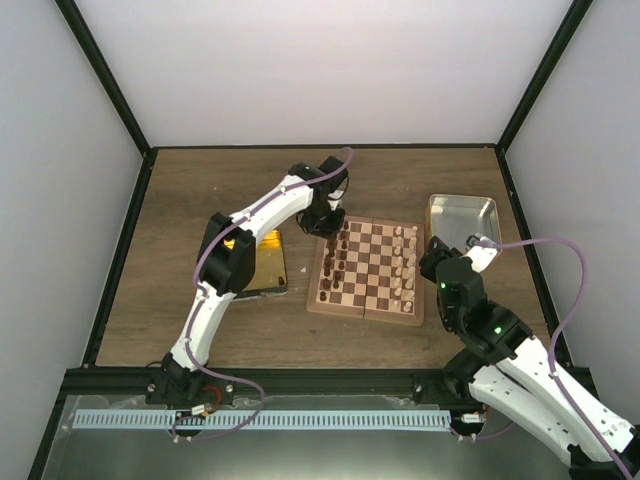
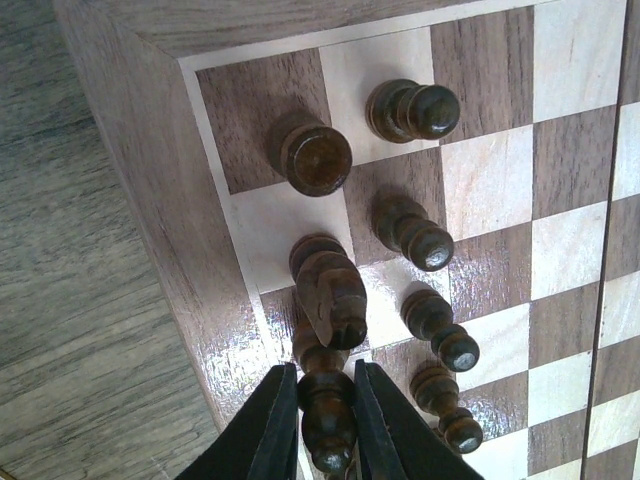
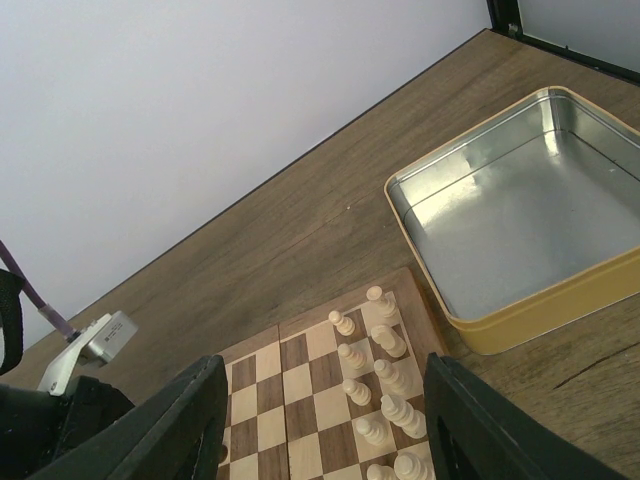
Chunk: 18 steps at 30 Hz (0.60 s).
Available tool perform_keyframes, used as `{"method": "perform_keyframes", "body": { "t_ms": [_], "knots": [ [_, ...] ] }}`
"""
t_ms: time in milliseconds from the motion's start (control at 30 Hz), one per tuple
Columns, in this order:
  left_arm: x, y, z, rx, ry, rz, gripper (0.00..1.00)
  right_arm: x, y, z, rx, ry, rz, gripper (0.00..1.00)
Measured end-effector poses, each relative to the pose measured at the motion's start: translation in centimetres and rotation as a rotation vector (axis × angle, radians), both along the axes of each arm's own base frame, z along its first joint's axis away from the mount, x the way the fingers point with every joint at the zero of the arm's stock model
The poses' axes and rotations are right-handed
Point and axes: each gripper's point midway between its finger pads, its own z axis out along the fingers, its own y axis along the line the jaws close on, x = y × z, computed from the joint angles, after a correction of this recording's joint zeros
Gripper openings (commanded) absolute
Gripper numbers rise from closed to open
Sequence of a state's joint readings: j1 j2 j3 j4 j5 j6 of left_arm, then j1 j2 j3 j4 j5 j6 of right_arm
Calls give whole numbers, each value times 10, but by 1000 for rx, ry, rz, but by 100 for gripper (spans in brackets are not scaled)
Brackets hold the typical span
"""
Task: Set up the chess pieces on the board
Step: Place the chess piece on the chessboard.
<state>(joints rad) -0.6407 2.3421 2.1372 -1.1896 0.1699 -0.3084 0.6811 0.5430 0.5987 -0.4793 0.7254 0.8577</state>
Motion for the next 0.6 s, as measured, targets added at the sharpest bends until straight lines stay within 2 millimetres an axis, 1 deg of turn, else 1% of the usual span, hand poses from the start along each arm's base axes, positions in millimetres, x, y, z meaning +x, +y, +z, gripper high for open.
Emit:
{"method": "perform_keyframes", "body": {
  "t_ms": [267,600],
  "knots": [
    [-3,-2,-3,-9,13,-7,22,0,0,-1,-1,1,0,56],
    [-2,-5,-2,-30,15,-11,23,0,0,-3,-4,6,3,56]
  ]
}}
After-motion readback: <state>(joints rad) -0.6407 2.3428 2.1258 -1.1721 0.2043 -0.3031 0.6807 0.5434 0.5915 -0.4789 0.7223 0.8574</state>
